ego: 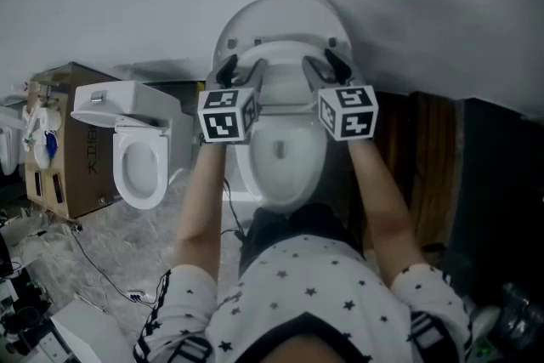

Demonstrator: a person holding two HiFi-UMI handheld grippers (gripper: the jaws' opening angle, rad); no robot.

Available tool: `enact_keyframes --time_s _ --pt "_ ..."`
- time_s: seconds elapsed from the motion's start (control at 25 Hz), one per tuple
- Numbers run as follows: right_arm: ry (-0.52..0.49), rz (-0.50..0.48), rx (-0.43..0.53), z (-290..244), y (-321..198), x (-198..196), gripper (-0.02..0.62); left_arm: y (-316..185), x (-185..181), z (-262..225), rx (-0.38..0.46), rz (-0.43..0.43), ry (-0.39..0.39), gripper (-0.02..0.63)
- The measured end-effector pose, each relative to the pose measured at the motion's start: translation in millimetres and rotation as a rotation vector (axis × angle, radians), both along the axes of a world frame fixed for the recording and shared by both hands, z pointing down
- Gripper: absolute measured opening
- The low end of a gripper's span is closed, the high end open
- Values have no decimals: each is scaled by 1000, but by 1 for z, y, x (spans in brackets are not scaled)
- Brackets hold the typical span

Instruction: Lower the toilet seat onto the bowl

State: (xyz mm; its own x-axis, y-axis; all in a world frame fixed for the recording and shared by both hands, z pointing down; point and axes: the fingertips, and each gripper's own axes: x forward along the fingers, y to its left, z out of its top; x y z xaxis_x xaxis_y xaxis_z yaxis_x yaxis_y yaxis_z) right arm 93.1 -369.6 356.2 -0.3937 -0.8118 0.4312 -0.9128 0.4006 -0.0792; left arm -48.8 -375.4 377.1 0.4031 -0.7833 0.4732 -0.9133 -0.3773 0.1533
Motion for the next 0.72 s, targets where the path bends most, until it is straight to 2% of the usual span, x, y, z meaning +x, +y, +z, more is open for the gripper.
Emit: enact_keyframes --time_s 0.72 --pt "-6 -33 -1 -5 47 0 212 46 0 -3 23 -9 -6 222"
